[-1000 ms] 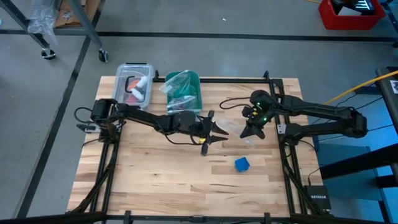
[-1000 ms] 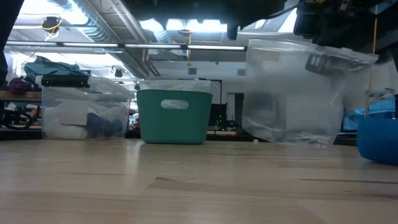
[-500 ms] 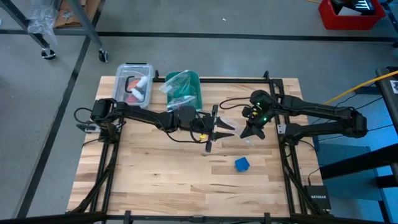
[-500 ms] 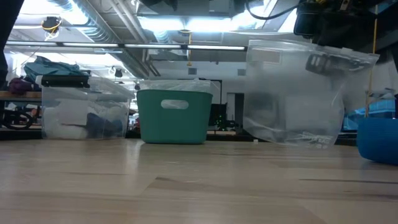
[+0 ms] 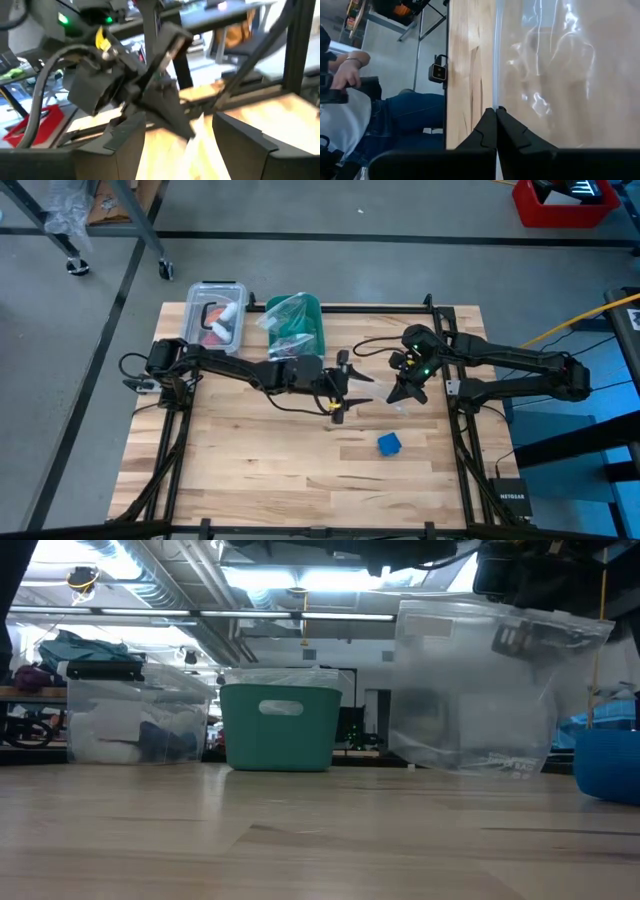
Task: Roll bandage
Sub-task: Open the transparent zip bag
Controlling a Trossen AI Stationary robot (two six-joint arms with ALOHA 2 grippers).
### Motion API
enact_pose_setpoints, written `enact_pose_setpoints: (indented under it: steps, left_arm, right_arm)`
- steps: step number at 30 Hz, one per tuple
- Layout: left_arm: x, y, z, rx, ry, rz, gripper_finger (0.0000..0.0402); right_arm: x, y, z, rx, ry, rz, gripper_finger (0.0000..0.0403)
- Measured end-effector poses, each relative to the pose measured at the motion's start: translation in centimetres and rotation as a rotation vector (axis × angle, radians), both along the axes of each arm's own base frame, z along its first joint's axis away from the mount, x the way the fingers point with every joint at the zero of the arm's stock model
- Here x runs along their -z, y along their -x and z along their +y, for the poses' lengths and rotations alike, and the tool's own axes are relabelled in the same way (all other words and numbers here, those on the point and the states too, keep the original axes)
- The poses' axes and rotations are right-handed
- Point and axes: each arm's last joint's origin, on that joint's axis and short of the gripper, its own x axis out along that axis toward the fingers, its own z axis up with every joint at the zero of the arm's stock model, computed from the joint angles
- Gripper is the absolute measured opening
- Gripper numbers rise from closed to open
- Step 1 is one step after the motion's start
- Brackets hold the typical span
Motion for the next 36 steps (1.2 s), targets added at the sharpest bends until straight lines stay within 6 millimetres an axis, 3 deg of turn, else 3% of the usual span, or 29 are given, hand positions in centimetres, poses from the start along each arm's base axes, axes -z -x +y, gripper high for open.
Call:
enact_pose_setpoints:
  steps: [13, 21, 28, 36]
  left_arm:
    - [2.0, 0.4, 1.8, -0.028, -0.067, 0.210, 0.0195]
    - [2.6, 0.6, 1.6, 0.035, -0.044, 0.272, 0.0162]
    - [3.0, 0.8, 1.5, 0.043, -0.039, 0.321, 0.0111]
    - [2.9, 0.7, 1.5, 0.032, 0.005, 0.314, 0.0007]
  right_arm:
    - [0.0, 0.0, 0.0, -0.012, -0.014, -0.005, 0.0001]
    - [0.0, 0.0, 0.0, -0.012, -0.013, -0.007, 0.0001]
    - [-0.5, -0.5, -0.1, -0.001, -0.004, -0.065, 0.0001]
    - [-0.7, -0.8, -0.3, 0.022, 0.033, -0.104, 0.0011]
